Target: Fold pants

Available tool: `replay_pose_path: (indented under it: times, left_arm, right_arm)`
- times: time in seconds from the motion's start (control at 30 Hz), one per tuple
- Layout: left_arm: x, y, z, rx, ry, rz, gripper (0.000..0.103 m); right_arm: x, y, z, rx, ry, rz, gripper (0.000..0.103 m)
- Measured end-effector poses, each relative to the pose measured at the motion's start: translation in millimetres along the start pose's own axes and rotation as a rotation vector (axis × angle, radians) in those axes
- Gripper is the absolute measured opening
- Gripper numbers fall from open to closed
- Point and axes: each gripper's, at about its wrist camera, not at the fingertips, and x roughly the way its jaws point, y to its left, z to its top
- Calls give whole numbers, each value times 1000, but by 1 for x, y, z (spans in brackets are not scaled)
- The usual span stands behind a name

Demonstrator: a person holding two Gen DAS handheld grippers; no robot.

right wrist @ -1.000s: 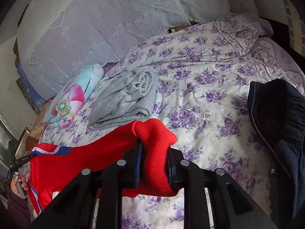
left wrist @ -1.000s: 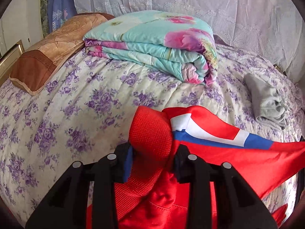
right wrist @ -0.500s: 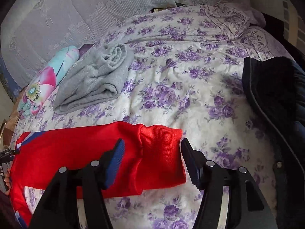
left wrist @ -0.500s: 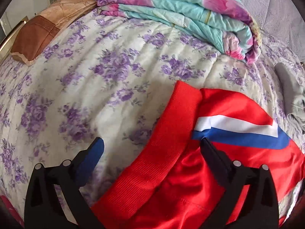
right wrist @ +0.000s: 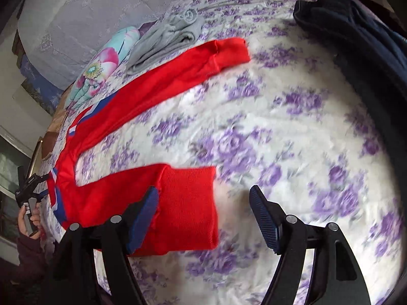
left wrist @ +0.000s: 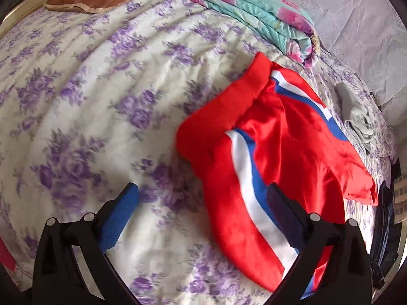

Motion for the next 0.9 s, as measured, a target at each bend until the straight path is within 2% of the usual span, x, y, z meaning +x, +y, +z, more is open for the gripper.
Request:
replay_pose_path:
  times: [0.03,0.07,0.1,0.13,0.17,0.2,0.3,0.37,0.43,0.5,0.53,0.57,0.6,0.63,0.67,0.73,0.77,0.8,0.83,0.9]
  left_arm:
    - [5,-8,-1,13,-15,-6,94]
    - [10,-15,-3,31,-34,-2,64]
    - [16,-20,-1,38,-32,-5,41]
    - [20,-19,1,0,-23,-36,22]
    - [16,-15,2,-54,-38,-72,14]
    - [9,-14,1,-85,-61,-106,11]
    - [-31,-27,-18,-73,-170,-121,10]
    - [-49,-40,-43,-48,-196,-123,10]
    - [-54,-48,-72,-28,-200,-112,10]
    - [-44,-49,-95,-18,-177,-84,11]
    - [-36,-48,-104,-4,-165,-54,14]
    - [-28,-44,-110,2,-154,-30,22]
    - [-25,-36,-115,-11,-158,-37,27]
    - [-28,-30,-118,-25,-172,-48,36]
    - [-34,-26,-120,-30,-179,-44,43]
    - [-54,-20,-121,-35,-219,-12,56]
    - [-67,-20,-121,-28,-254,12,62]
    - [-79,-22,-120,-11,-289,40,64]
    - [-92,-26,-118,11,-327,63,65]
    - [-109,-40,-114,65,-380,61,73]
  right_arm:
    - [4,9,-2,-47,-13,-25,52]
    - [6,15,-2,-84,-14,-31,32]
    - [3,17,0,-93,-26,-4,23]
    - [-3,15,4,-78,-50,-2,18]
    - [-15,12,8,-66,-86,-11,17]
    - [-32,8,13,-59,-134,-19,16]
    - [-84,-4,17,-49,-255,-50,16]
    - [-109,-14,13,-45,-297,-81,17]
    - [-114,-31,4,-19,-291,-113,17]
    - [-96,-50,-10,-12,-239,-156,20]
    - [-79,-58,-17,-7,-186,-172,26]
    - [-63,-67,-27,3,-136,-192,31]
    - [-55,-75,-35,19,-126,-194,33]
    - [-58,-78,-42,30,-161,-170,34]
    - [-65,-79,-44,40,-184,-182,42]
    - [-89,-74,-46,50,-269,-243,50]
    - [-103,-70,-46,45,-315,-253,51]
    - [-114,-64,-43,31,-345,-254,51]
    - [-122,-57,-39,10,-363,-236,51]
    - [-128,-39,-31,-39,-373,-153,52]
